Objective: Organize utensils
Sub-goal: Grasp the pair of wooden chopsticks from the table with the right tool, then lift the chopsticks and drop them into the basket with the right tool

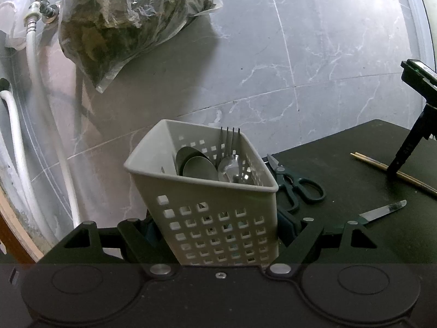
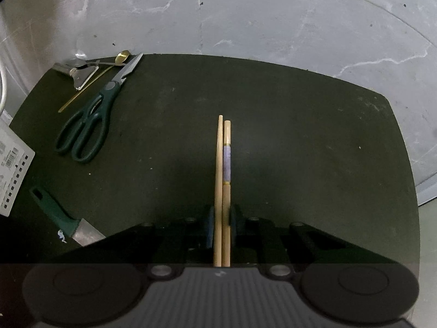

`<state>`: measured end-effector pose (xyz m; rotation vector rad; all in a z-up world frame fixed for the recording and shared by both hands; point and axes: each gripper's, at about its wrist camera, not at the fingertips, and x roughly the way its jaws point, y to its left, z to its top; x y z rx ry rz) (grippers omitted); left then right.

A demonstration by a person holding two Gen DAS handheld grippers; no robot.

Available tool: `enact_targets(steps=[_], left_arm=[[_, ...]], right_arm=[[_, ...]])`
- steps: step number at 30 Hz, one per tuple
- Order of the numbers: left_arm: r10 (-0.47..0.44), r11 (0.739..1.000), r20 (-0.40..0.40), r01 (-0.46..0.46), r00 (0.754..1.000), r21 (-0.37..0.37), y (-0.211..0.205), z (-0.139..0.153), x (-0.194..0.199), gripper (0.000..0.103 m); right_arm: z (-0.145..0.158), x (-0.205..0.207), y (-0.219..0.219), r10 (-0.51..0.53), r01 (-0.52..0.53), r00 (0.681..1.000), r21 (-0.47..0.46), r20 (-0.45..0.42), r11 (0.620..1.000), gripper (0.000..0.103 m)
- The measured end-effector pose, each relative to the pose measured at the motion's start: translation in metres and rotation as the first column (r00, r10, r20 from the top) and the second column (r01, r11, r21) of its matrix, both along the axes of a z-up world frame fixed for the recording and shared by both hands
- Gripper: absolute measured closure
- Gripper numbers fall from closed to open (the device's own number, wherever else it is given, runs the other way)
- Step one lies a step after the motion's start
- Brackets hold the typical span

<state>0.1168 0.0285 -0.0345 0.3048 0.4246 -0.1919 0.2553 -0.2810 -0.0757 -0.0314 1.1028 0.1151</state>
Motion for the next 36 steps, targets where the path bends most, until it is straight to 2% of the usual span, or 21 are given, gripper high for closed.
enact_targets(steps=[12, 17, 21, 26, 30, 36], left_arm=[[-0.007, 1.000, 0.005, 0.007, 1.000, -0.003, 0.001, 0.000, -0.001, 0.022], [-0.009, 1.000, 0.005, 0.009, 1.000, -0.003, 0.003, 0.000, -0.003, 0.022], [-0.012, 1.000, 0.007, 0.012, 1.000, -0.004, 0.003, 0.001, -0.003, 0.022], [-0.014, 1.000, 0.007, 0.014, 1.000, -0.002, 0.003, 0.001, -0.004, 0.022], [-0.017, 1.000, 0.010, 0.017, 1.000, -0.002, 0.004, 0.000, -0.004, 0.022], [-0.033, 0.999, 0.012, 0.033, 0.999, -0.004, 0.006, 0.000, -0.005, 0.022]], right_arm=[[0.005, -0.013, -0.004, -0.019, 0.017, 0.999, 0.049, 0.043, 0.999, 0.090], [0.028, -0.031, -0.005, -0.036, 0.024, 0.991, 0.091, 0.132, 0.996, 0.090], [0.057, -0.047, 0.000, -0.030, -0.001, 0.970, 0.130, 0.241, 0.991, 0.090], [0.105, -0.061, 0.016, -0.015, -0.060, 0.916, 0.175, 0.400, 0.983, 0.090], [0.143, -0.074, 0.034, -0.005, -0.132, 0.853, 0.224, 0.521, 0.966, 0.090], [0.196, -0.090, 0.067, -0.054, -0.305, 0.702, 0.368, 0.710, 0.879, 0.090]])
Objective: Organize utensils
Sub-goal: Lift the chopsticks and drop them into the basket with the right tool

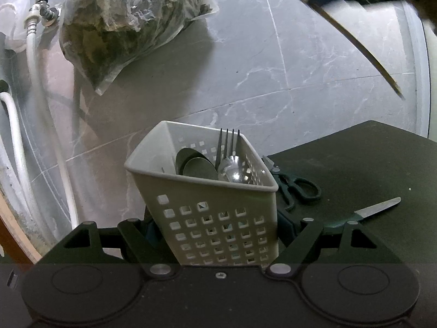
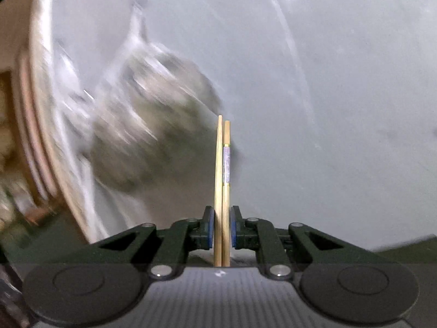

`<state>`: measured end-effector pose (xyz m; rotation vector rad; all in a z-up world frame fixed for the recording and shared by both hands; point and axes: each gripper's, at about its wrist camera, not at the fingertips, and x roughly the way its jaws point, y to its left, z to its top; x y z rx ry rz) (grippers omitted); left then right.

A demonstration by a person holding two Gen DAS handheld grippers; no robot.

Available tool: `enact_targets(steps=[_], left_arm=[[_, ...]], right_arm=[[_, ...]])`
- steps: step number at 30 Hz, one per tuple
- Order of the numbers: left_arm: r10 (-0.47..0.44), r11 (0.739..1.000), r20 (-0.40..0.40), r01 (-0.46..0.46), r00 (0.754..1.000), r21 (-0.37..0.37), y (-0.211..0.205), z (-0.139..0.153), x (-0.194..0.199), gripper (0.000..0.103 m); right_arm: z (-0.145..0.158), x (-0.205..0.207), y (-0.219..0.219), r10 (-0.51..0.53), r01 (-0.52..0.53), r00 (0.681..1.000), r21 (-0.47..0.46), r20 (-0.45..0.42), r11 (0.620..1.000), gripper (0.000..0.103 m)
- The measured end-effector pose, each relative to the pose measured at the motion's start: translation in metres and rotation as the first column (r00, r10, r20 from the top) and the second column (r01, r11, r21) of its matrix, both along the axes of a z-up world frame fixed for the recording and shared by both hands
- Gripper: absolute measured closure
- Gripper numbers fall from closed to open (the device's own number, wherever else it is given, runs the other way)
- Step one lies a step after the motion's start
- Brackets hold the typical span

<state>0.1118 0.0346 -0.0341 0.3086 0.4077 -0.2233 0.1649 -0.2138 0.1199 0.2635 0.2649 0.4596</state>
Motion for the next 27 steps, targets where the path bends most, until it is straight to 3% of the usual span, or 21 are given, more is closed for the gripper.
enact_targets(steps=[5, 11, 18, 21, 27], left_arm=[[-0.039, 0.999, -0.005, 0.039, 0.999, 0.001, 0.003, 0.001, 0.000, 0.022], [-0.073, 0.997, -0.001, 0.073, 0.997, 0.003, 0.006, 0.000, -0.002, 0.022], [-0.117, 0.992, -0.001, 0.117, 0.993, 0.051, 0.005, 0.001, 0.000, 0.021], [-0.142, 0.987, 0.009, 0.141, 0.990, 0.073, 0.004, 0.001, 0.001, 0.022], [-0.126, 0.992, 0.002, 0.126, 0.992, 0.019, 0.012, 0.000, 0.005, 0.022]], right_arm=[[0.023, -0.005, 0.040, 0.123, -0.136, 0.976, 0.063, 0.179, 0.989, 0.090], [0.000, 0.007, 0.093, 0.180, -0.212, 0.940, 0.084, 0.289, 0.974, 0.090], [-0.068, 0.027, 0.127, 0.199, -0.230, 0.953, 0.114, 0.230, 0.966, 0.090], [-0.087, 0.022, 0.130, 0.200, -0.216, 0.963, 0.072, 0.181, 0.974, 0.089], [-0.108, 0.003, 0.122, 0.179, -0.174, 0.976, -0.047, 0.127, 0.984, 0.088]])
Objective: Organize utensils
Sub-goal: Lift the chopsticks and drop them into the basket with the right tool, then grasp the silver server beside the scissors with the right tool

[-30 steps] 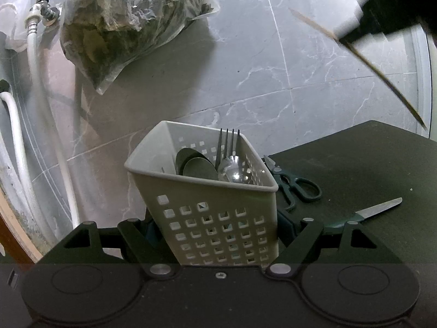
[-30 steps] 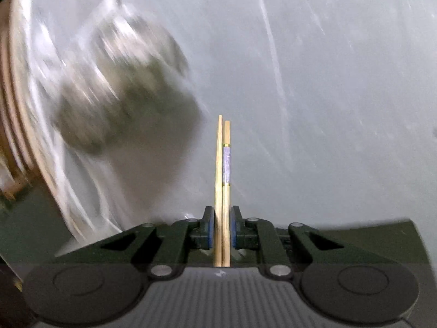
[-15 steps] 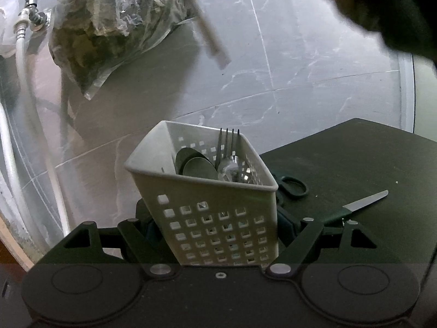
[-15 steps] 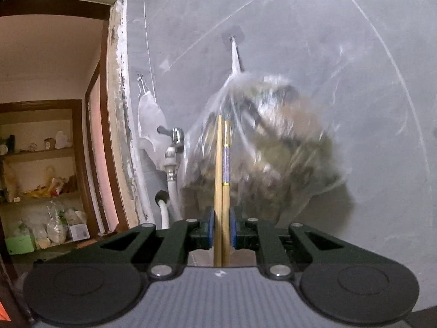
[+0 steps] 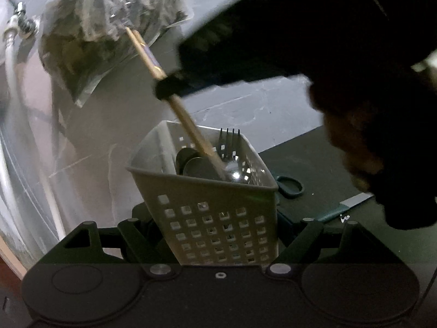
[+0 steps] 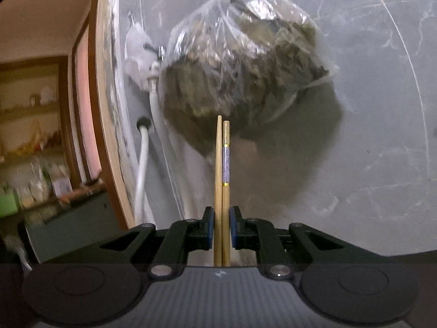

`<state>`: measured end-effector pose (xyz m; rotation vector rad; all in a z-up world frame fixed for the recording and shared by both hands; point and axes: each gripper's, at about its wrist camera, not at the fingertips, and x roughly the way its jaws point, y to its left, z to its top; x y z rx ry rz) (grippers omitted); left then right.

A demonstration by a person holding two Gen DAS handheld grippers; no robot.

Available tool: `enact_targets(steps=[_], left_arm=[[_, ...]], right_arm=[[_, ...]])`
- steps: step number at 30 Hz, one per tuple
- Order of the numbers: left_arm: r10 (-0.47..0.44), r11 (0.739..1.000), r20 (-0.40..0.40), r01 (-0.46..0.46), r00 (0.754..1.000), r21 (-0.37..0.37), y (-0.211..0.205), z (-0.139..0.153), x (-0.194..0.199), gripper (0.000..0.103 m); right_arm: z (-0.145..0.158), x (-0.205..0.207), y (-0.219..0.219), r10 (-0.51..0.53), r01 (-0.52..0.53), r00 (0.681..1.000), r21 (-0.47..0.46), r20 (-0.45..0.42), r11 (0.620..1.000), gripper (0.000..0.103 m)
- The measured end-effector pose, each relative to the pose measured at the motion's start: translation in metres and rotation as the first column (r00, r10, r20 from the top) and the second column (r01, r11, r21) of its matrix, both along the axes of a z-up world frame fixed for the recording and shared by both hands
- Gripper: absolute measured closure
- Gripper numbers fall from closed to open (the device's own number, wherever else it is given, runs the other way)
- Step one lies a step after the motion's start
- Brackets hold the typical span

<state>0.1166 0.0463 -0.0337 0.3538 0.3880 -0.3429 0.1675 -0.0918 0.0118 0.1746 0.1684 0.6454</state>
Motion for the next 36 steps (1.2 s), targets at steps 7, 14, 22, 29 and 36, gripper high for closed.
enact_targets(steps=[7, 14, 22, 29, 36], left_arm=[[-0.003, 1.000, 0.008, 0.003, 1.000, -0.024, 0.008, -0.003, -0.001, 0.022], [0.021, 0.999, 0.004, -0.020, 1.000, -0.025, 0.007, -0.003, -0.002, 0.022], [0.099, 0.995, 0.001, -0.099, 0.995, -0.020, 0.009, -0.001, 0.000, 0.022], [0.171, 0.985, 0.000, -0.171, 0.985, -0.014, 0.014, 0.001, 0.004, 0.022], [0.230, 0.973, -0.006, -0.230, 0.973, -0.012, 0.022, 0.002, 0.010, 0.022]], right_arm=[[0.001, -0.014, -0.013, -0.003, 0.000, 0.998, -0.052, -0.067, 0.999, 0.038], [-0.006, -0.004, -0.073, -0.253, 0.235, 0.948, -0.109, -0.194, 0.966, 0.000], [-0.050, 0.055, -0.090, -0.345, 0.256, 0.862, -0.270, -0.371, 0.928, 0.000], [-0.051, 0.116, -0.042, -0.195, 0.103, 0.917, -0.266, -0.347, 0.959, 0.000], [-0.057, 0.180, 0.026, 0.043, -0.168, 0.951, -0.392, -0.307, 0.904, 0.024]])
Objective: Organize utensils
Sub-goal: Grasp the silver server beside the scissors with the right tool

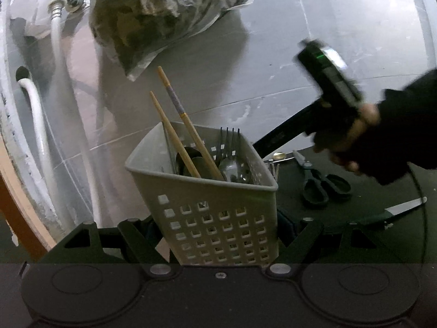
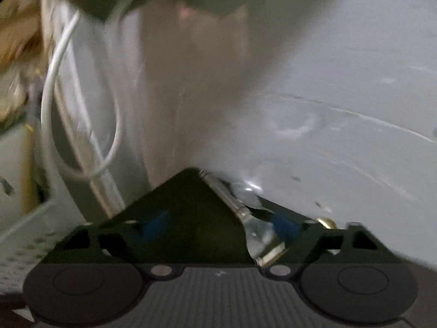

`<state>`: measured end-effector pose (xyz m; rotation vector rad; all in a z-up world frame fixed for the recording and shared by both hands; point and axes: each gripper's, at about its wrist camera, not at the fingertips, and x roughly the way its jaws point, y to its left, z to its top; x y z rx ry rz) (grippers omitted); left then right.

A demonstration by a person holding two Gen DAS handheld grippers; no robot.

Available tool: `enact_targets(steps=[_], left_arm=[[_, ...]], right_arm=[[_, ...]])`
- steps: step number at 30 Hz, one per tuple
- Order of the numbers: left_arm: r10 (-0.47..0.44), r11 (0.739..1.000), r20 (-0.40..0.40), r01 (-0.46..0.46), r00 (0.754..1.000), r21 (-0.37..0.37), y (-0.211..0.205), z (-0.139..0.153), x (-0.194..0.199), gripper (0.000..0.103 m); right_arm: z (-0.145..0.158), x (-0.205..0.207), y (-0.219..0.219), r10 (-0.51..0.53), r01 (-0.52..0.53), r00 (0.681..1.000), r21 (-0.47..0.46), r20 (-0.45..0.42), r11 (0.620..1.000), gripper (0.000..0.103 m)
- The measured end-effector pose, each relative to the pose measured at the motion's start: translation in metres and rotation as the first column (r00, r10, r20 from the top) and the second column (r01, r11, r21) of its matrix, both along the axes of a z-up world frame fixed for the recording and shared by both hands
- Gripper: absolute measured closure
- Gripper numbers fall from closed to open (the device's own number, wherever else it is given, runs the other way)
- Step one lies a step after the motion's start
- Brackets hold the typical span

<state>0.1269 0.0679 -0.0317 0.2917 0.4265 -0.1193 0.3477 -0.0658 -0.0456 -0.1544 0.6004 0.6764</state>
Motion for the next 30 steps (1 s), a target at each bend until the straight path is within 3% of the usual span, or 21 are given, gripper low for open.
enact_targets(steps=[2, 4, 9, 13, 18, 24, 30], left_arm=[[0.008, 1.000, 0.002, -0.008, 1.000, 0.000, 0.001, 0.000, 0.000, 0.021], [0.014, 1.000, 0.003, -0.014, 1.000, -0.001, 0.002, 0.000, -0.001, 0.021], [0.024, 1.000, 0.005, -0.024, 1.000, -0.001, 0.000, 0.000, 0.000, 0.021], [0.029, 1.000, 0.006, -0.029, 1.000, 0.001, -0.001, -0.001, -0.001, 0.022], [0.032, 0.999, 0.008, -0.032, 0.999, -0.001, -0.001, -0.001, -0.001, 0.022], [0.017, 1.000, 0.020, -0.017, 1.000, 0.001, 0.000, -0.003, -0.003, 0.022], [-0.023, 1.000, 0.029, 0.022, 0.999, 0.005, 0.004, -0.004, -0.005, 0.022]], right_arm=[[-0.004, 0.016, 0.013, 0.040, -0.040, 0.999, -0.055, -0.001, 0.998, 0.026], [-0.010, 0.033, 0.025, 0.065, -0.067, 0.998, -0.113, -0.014, 0.991, 0.036], [-0.028, 0.055, 0.039, 0.075, -0.098, 0.991, -0.216, -0.108, 0.972, 0.078], [-0.027, 0.061, 0.047, 0.106, -0.146, 0.977, -0.217, -0.184, 0.965, 0.080], [-0.018, 0.048, 0.044, 0.088, -0.123, 0.977, -0.175, -0.192, 0.977, 0.083], [0.017, -0.015, -0.017, -0.017, 0.016, 0.985, -0.009, -0.172, 1.000, 0.083], [0.040, -0.078, -0.077, -0.162, 0.178, 0.974, 0.088, -0.160, 0.980, 0.083]])
